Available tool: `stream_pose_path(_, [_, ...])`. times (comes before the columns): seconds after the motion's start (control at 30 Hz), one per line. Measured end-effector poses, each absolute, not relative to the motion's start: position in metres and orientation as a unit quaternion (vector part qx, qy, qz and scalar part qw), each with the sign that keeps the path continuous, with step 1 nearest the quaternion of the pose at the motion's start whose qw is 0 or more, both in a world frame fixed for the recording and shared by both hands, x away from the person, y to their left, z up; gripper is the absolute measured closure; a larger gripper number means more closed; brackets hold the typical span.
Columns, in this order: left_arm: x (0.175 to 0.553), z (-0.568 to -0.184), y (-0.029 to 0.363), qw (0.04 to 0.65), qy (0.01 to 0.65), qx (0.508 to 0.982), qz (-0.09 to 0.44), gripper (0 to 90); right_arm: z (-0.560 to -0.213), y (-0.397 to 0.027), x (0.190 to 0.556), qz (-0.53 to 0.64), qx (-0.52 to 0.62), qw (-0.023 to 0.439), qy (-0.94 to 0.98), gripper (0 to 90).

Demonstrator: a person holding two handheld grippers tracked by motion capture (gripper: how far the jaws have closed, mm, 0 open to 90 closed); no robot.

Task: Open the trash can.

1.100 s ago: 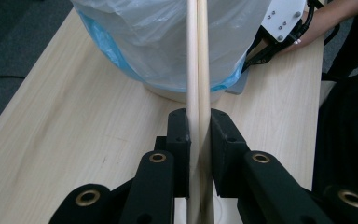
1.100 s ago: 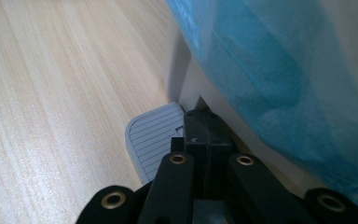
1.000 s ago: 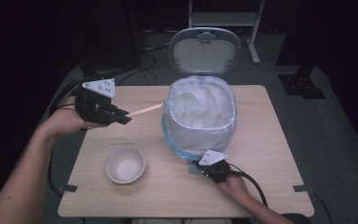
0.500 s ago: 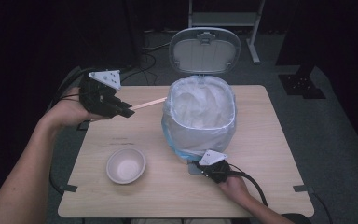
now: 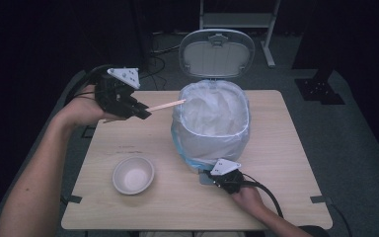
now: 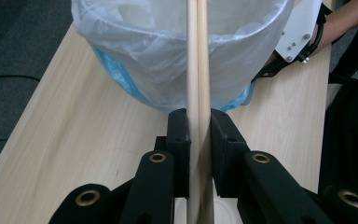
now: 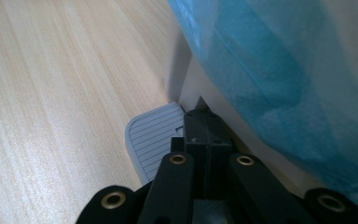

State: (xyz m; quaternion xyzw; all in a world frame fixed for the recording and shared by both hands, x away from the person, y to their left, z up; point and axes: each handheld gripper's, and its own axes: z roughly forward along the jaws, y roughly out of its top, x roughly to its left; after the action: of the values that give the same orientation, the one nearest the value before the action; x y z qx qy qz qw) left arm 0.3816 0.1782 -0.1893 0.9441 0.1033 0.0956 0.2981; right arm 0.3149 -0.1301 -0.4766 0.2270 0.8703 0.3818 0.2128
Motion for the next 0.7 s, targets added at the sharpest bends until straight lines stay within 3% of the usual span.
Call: stream_pose_path(0.7, [0.392, -0.174, 0.149, 0.292, 0.089, 0.947, 0.1, 79.6, -0.477, -0.13, 0.315, 0.382, 0.223, 0.214, 0.871, 90.0])
